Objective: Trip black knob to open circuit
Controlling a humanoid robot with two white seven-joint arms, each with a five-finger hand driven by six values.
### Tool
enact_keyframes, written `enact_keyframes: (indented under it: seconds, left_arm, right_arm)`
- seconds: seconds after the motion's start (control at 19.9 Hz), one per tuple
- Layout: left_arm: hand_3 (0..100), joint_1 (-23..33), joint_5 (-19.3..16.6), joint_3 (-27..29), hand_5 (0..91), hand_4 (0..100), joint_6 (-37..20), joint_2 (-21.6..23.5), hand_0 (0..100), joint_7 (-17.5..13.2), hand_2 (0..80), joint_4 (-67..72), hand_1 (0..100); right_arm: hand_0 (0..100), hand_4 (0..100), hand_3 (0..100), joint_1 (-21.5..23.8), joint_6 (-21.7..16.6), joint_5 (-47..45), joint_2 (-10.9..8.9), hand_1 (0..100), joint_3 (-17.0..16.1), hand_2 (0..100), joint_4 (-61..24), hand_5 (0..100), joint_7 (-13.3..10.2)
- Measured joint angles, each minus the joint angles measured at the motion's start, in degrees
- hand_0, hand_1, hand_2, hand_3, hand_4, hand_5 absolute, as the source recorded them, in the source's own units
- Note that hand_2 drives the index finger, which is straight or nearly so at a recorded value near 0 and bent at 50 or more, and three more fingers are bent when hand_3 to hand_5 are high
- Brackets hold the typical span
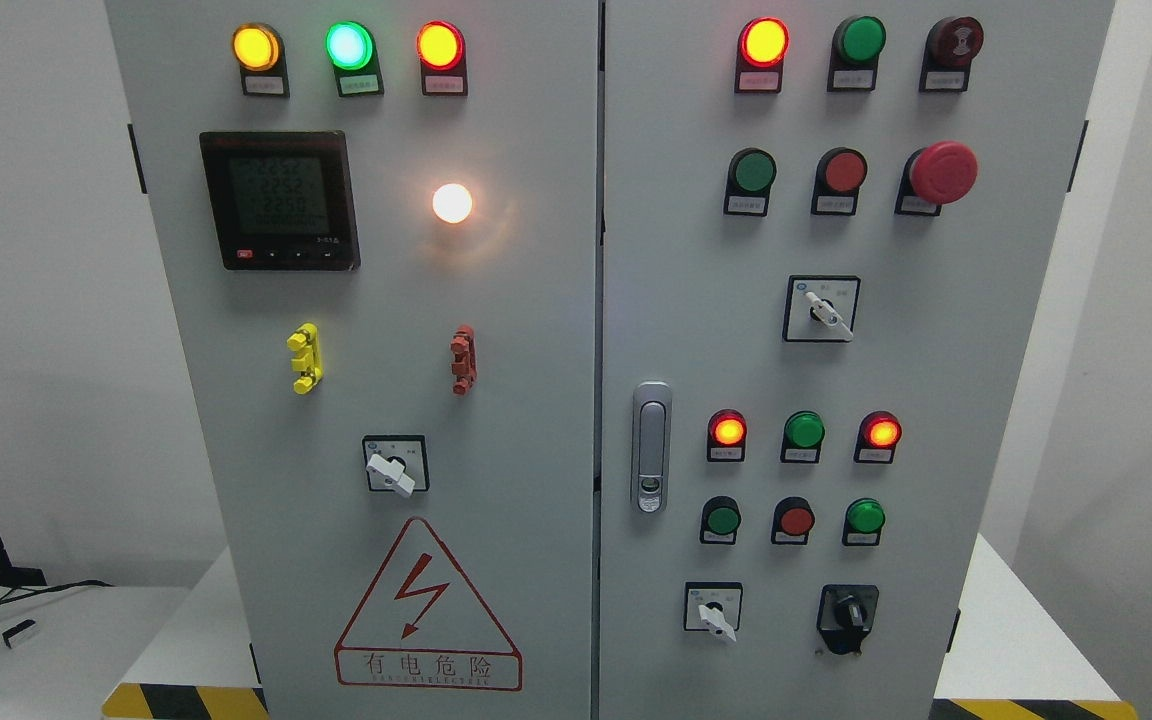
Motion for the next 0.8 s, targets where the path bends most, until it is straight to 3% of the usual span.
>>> enact_keyframes:
  seconds: [0.15, 0.35, 0.75, 0.8]
  left_arm:
    - [0, 0.0, 0.0, 0.0, 0.0, 0, 0.0, 0.0, 12, 0.0, 0.0, 0.0, 39]
    - [0, 0.0, 0.0, 0.0, 0.0, 0, 0.0, 0.0, 12, 0.0, 0.0, 0.0, 39]
    - [0, 0.0, 0.0, 0.0, 0.0, 0, 0.0, 0.0, 12, 0.0, 0.0, 0.0, 39]
    - [0, 0.0, 0.0, 0.0, 0.0, 0, 0.0, 0.0, 12, 0.0, 0.0, 0.0, 39]
  right_arm:
    - [9, 34, 41, 7.9, -3.7, -2.9, -1.23, 41, -0.5, 17, -11.8, 27, 3.3]
    - [11, 36, 45, 13.9, -7.3, -6.6, -2.8, 43, -2.4, 21, -25.3, 30, 5.5]
    - [13, 34, 44, 18.7, -6.0, -10.0, -6.28, 41, -5.2, 20, -44.2, 30, 6.3]
    - [14, 33, 43, 19.6, -5.8, -10.9, -7.16, 40, -5.1, 19, -46.0, 29, 5.2]
